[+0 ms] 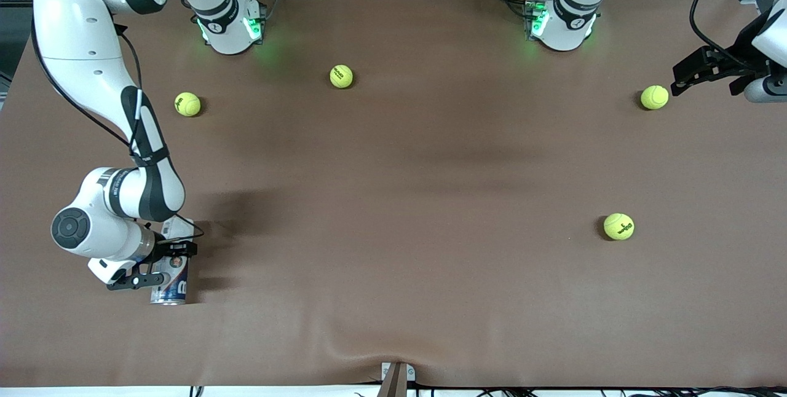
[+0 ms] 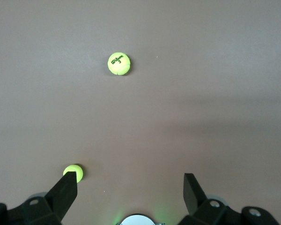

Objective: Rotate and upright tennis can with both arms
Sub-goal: 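Close the right gripper around the middle of the can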

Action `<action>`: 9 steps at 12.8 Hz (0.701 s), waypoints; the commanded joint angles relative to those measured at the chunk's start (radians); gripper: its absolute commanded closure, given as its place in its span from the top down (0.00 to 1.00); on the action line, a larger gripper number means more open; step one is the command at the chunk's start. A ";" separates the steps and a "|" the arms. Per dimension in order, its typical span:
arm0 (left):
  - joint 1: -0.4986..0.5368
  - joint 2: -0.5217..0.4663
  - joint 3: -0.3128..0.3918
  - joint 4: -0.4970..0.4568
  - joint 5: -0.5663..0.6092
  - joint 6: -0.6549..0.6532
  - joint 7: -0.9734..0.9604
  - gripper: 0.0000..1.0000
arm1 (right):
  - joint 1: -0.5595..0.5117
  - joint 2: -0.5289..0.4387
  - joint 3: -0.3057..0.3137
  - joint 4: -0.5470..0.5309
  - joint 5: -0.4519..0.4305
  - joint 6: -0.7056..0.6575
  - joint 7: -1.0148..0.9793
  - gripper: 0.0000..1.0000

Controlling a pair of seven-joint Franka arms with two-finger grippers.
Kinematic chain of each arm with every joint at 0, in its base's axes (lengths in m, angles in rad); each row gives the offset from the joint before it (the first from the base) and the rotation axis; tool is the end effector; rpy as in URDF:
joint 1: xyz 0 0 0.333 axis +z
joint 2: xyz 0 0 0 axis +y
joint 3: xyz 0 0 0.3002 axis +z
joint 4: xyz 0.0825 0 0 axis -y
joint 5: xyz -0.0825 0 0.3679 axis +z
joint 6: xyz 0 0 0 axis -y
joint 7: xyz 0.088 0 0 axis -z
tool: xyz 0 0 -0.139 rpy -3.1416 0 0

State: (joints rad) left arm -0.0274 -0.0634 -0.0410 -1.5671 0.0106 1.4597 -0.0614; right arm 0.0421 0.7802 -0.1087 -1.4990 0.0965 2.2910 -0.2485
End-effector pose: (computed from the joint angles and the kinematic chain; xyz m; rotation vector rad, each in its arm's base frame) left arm 0.5055 -0.0337 0.6021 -3.1249 0.0092 0.0674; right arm 0.6924 -0.0320 0.1760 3.1268 0.2361 0.0259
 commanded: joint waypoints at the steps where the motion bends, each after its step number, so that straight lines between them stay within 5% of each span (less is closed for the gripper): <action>1: 0.009 0.008 -0.003 0.013 -0.008 0.002 0.020 1.00 | 0.022 -0.058 0.000 -0.012 0.008 -0.008 -0.070 0.60; 9: 0.031 0.008 0.003 0.015 -0.012 0.002 0.022 1.00 | 0.261 -0.134 -0.002 0.005 0.000 -0.007 -0.372 0.60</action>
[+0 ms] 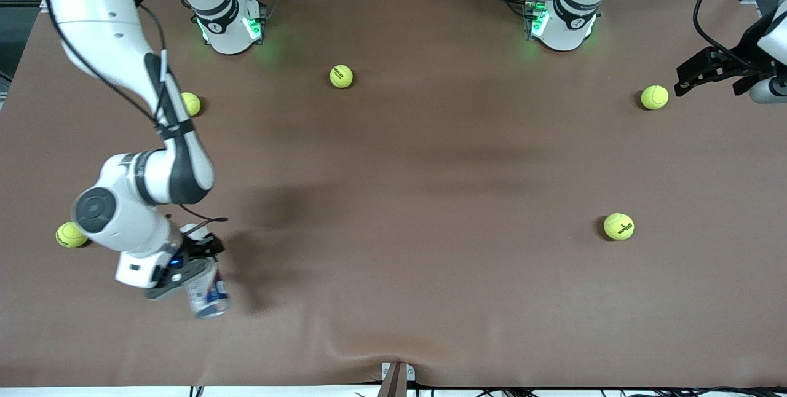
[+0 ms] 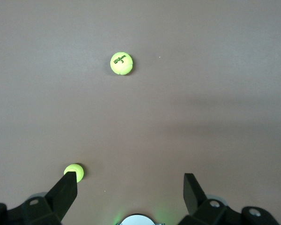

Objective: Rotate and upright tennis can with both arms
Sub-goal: 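Carry the can with the right gripper toward the table center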

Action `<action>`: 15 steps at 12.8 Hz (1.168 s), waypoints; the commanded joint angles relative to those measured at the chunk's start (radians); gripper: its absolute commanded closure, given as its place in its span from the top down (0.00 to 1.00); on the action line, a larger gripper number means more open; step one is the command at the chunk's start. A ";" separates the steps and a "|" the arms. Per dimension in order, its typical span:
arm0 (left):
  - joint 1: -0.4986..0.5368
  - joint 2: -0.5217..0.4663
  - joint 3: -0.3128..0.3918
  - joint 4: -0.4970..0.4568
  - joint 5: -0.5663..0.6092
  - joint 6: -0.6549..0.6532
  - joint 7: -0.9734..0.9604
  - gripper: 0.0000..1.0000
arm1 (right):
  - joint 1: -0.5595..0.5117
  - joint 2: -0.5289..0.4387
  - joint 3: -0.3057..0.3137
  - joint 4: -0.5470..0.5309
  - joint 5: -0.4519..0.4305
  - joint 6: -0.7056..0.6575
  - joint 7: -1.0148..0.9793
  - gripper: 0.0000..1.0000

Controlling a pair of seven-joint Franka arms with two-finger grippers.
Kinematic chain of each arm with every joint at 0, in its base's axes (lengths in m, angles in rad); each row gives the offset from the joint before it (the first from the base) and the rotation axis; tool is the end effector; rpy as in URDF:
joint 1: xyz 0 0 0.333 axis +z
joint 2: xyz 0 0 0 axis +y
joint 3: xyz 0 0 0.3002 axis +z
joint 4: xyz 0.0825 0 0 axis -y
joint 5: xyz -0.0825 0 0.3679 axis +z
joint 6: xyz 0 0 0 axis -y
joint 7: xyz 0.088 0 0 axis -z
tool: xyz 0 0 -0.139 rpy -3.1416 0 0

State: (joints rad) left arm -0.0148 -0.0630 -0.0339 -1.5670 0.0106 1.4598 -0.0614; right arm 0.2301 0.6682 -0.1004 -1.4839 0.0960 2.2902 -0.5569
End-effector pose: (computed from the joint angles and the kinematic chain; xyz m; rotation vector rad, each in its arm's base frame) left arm 0.5062 -0.0236 0.6019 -3.1257 -0.0215 0.0680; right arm 0.7020 0.1069 0.2607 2.9538 1.0024 0.2221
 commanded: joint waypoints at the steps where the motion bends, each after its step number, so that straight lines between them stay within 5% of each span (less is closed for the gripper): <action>1: 0.018 0.008 -0.004 0.015 -0.012 0.001 0.022 1.00 | 0.113 -0.024 -0.012 -0.010 -0.001 -0.006 -0.089 0.60; 9: 0.019 0.022 -0.003 0.001 -0.012 0.002 0.020 1.00 | 0.461 -0.010 -0.012 -0.007 -0.131 0.008 -0.167 0.60; 15: 0.013 0.098 -0.006 0.004 -0.012 0.033 0.018 1.00 | 0.587 0.073 -0.016 0.005 -0.369 0.167 -0.152 0.60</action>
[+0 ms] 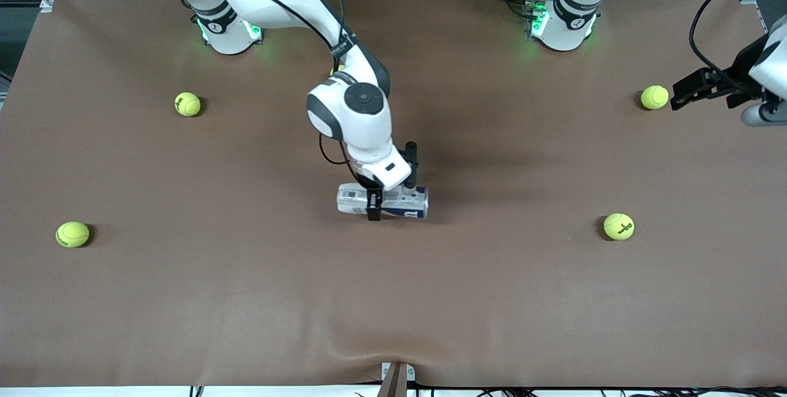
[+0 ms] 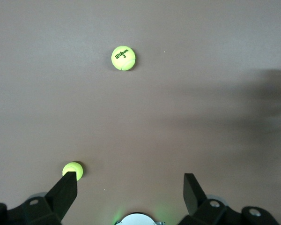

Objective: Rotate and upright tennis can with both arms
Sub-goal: 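Carry the can with the right gripper toward the table center, then reach the left gripper toward the can's open end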

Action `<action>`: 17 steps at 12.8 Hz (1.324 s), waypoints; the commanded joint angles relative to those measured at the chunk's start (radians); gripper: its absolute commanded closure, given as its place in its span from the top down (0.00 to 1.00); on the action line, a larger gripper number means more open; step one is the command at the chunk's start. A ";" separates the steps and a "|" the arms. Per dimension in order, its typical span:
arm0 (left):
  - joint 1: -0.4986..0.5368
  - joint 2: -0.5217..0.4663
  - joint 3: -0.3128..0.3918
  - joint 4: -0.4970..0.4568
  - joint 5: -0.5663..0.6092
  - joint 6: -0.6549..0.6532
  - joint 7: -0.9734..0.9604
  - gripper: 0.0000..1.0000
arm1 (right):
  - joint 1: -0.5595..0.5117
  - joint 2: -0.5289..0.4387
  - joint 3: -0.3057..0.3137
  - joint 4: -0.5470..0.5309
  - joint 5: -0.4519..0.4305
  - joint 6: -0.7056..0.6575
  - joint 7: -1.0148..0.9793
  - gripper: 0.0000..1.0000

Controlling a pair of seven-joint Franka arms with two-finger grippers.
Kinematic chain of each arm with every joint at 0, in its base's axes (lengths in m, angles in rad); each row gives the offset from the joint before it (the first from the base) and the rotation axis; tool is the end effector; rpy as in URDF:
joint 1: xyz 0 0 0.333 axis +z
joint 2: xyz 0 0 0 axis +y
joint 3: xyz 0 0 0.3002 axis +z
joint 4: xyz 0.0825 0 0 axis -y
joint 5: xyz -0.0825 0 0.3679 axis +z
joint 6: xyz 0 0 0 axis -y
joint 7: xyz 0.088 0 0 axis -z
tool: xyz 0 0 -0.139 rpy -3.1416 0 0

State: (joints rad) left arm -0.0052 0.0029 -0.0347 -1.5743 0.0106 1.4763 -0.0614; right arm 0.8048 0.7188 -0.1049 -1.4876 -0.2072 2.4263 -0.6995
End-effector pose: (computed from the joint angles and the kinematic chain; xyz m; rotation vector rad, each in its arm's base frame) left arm 0.5250 -0.0194 0.5660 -3.1219 -0.0343 0.1566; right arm 0.5474 0.4702 0.2391 2.0507 2.0589 0.3219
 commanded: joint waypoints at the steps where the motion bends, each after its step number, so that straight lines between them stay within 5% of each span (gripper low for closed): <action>1: 0.002 0.052 -0.007 0.011 -0.014 0.022 0.018 1.00 | 0.028 0.034 -0.012 0.015 -0.096 0.034 -0.009 0.60; 11: -0.002 0.307 -0.011 0.011 -0.256 0.042 0.017 1.00 | 0.025 0.139 -0.012 0.021 -0.098 0.152 0.117 0.67; 17: -0.024 0.410 -0.013 -0.032 -0.464 0.211 -0.001 1.00 | 0.024 0.165 -0.012 0.020 -0.097 0.201 0.118 0.75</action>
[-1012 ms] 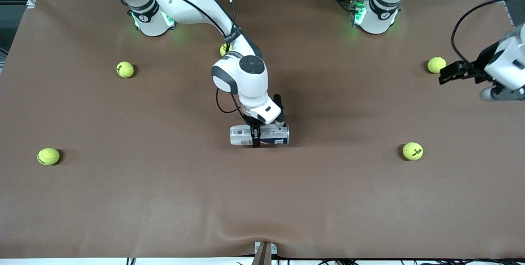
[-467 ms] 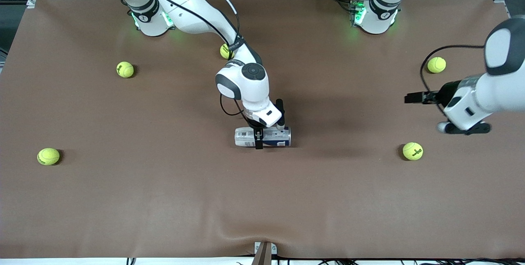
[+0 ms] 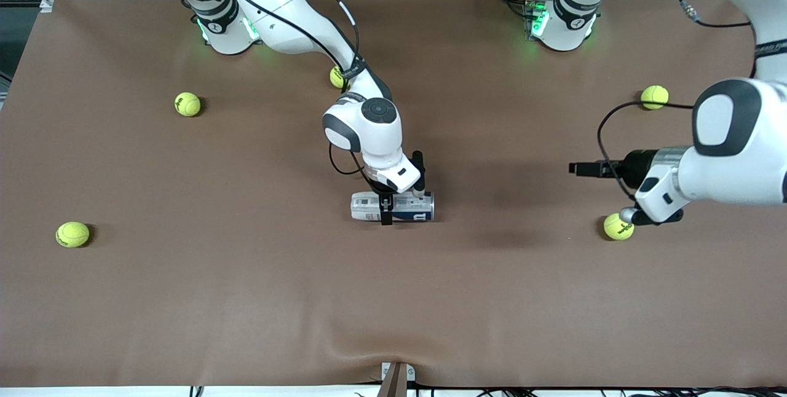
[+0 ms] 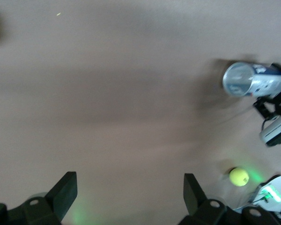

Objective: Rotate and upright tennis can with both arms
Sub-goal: 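Reach the left gripper toward the can's open end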

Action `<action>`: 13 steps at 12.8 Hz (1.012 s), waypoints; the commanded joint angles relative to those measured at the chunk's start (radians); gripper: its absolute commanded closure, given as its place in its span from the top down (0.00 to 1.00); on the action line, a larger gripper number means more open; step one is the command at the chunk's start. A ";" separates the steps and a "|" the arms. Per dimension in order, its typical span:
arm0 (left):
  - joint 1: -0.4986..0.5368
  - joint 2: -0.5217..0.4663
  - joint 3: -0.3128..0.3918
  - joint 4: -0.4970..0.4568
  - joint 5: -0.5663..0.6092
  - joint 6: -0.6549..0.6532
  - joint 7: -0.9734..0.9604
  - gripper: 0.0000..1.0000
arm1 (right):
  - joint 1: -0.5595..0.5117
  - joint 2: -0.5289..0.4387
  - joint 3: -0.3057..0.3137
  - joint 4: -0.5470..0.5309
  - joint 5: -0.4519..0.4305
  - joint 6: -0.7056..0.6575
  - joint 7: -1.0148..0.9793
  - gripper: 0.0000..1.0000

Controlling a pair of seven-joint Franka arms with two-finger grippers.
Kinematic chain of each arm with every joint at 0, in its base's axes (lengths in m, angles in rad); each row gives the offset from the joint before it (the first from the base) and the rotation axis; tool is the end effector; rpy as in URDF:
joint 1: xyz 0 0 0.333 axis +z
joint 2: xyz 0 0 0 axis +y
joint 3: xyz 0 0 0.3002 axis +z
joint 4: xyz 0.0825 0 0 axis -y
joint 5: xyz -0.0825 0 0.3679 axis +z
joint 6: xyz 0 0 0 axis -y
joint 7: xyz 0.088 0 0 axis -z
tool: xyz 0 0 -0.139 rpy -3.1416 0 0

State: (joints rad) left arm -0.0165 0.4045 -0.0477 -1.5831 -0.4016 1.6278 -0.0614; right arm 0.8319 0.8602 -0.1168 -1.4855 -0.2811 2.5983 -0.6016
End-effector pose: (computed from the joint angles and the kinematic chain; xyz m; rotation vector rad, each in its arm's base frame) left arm 0.5973 -0.0881 0.3529 2.7016 0.1281 -0.5267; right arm 0.5358 0.4847 0.1582 2.0109 2.0535 0.3829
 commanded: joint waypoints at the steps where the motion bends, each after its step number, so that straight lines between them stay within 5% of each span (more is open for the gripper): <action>1: -0.019 0.014 0.000 -0.041 -0.096 0.096 -0.001 1.00 | -0.005 0.025 0.000 0.017 -0.023 0.035 0.020 0.75; 3: -0.039 0.034 0.000 -0.070 -0.237 0.154 -0.001 1.00 | -0.004 0.025 0.000 0.017 -0.021 0.035 0.020 1.00; 13: -0.138 0.194 0.000 -0.121 -0.782 0.389 0.078 1.00 | 0.016 -0.085 0.020 0.010 -0.006 -0.044 0.063 1.00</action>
State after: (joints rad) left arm -0.1187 0.5727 -0.0498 -1.6796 -1.0675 1.9512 -0.0493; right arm 0.8418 0.8263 -0.1039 -1.4554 -0.2808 2.5995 -0.5580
